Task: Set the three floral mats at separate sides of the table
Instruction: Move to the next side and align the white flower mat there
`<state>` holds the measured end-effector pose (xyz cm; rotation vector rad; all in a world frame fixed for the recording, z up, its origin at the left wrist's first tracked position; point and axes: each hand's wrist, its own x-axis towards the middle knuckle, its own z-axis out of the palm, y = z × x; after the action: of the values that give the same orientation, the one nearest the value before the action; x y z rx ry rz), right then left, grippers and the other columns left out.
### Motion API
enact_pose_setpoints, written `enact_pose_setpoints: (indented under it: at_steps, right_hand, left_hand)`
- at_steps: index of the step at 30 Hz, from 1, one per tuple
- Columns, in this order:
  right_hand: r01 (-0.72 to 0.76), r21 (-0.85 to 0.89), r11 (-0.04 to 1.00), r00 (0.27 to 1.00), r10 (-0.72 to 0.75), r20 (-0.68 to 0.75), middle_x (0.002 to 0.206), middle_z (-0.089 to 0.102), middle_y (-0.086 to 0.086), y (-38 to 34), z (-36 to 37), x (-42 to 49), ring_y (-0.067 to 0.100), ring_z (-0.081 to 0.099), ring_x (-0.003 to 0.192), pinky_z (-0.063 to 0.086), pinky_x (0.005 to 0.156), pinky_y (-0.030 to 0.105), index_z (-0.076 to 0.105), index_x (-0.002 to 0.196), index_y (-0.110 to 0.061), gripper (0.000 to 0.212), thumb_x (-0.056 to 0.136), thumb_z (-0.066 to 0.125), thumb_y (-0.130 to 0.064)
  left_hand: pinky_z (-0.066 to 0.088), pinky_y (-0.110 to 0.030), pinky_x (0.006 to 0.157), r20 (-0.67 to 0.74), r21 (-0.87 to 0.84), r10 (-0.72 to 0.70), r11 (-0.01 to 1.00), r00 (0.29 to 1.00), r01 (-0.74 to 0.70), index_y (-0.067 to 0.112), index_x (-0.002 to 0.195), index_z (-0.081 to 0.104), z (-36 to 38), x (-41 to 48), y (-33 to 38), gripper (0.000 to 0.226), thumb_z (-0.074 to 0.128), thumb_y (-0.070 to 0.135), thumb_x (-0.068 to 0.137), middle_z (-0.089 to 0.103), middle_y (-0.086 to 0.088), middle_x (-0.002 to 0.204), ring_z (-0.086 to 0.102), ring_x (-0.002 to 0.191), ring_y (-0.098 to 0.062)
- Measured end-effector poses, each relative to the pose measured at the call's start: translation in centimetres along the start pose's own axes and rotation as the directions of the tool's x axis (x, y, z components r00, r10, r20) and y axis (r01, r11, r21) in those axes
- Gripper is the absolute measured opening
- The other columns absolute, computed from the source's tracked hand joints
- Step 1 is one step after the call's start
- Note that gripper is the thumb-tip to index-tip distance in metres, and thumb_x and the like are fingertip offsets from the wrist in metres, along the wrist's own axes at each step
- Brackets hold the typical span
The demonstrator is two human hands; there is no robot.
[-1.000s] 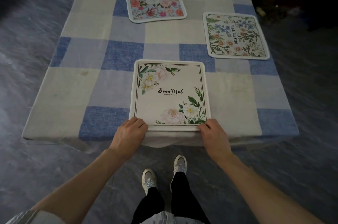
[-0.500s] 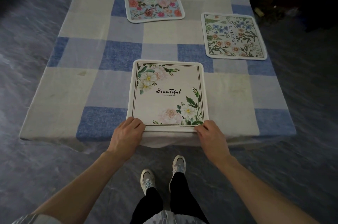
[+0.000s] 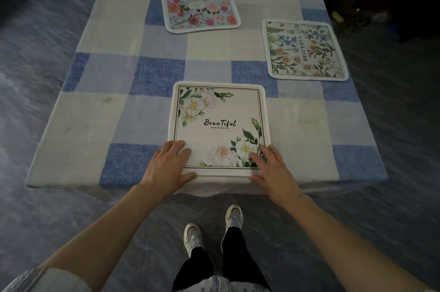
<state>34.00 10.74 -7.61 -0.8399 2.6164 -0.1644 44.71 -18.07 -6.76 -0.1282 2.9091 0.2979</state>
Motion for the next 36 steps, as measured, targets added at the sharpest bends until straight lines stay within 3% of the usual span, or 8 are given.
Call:
enact_pose_setpoints:
  at_steps: [3,12,18,29,36]
  right_hand:
    - [0.015,0.020,1.000,1.000,-0.016,0.016,0.161,0.012,0.005,0.1,-0.2,0.1,0.028,-0.001,0.149,0.024,0.119,0.045,0.028,0.150,-0.025,0.062,0.095,0.055,-0.038]
    - [-0.023,0.060,0.998,1.000,0.021,0.020,0.162,0.008,0.004,-0.1,-0.1,0.2,0.031,-0.001,0.150,0.023,0.119,0.045,0.028,0.151,-0.026,0.060,0.097,0.052,-0.036]
    - [-0.036,0.042,0.998,0.999,0.037,-0.014,0.162,0.012,0.006,-0.5,0.5,-0.2,0.034,0.004,0.149,0.021,0.120,0.046,0.028,0.151,-0.025,0.058,0.098,0.051,-0.035]
    - [-0.001,0.155,0.988,0.998,0.011,-0.064,0.155,0.030,0.013,0.4,-0.3,0.6,0.039,0.017,0.145,0.020,0.118,0.045,0.048,0.141,-0.017,0.057,0.088,0.069,-0.021]
    - [-0.024,0.210,0.977,0.994,0.046,-0.097,0.154,0.032,0.008,0.3,0.0,0.5,0.033,0.017,0.145,0.017,0.119,0.040,0.051,0.139,-0.017,0.060,0.084,0.074,-0.022]
  left_hand:
    - [0.041,-0.048,0.105,0.017,0.018,-0.001,1.000,1.000,0.000,0.020,0.133,0.046,0.3,0.0,-0.1,0.070,0.062,0.061,0.079,0.036,-0.007,0.148,0.032,0.134,-0.028]
    - [0.047,-0.048,0.095,-0.079,-0.003,0.013,1.000,0.997,-0.013,0.014,0.126,0.054,1.4,-0.8,0.3,0.059,0.067,0.049,0.081,0.047,-0.011,0.139,0.043,0.126,-0.031]
    - [0.043,-0.051,0.097,-0.099,-0.031,0.000,1.000,0.995,-0.003,0.016,0.124,0.057,0.7,0.2,0.2,0.051,0.068,0.042,0.081,0.048,-0.009,0.139,0.043,0.126,-0.031]
    - [0.043,-0.051,0.095,-0.138,-0.159,-0.049,0.987,0.989,0.026,0.016,0.113,0.063,1.5,-0.2,0.4,0.045,0.076,0.036,0.075,0.054,-0.006,0.130,0.047,0.120,-0.027]
    - [0.042,-0.051,0.093,-0.164,-0.208,-0.075,0.977,0.984,0.040,0.015,0.113,0.063,1.5,0.0,0.5,0.049,0.081,0.032,0.070,0.056,-0.005,0.125,0.048,0.116,-0.026]
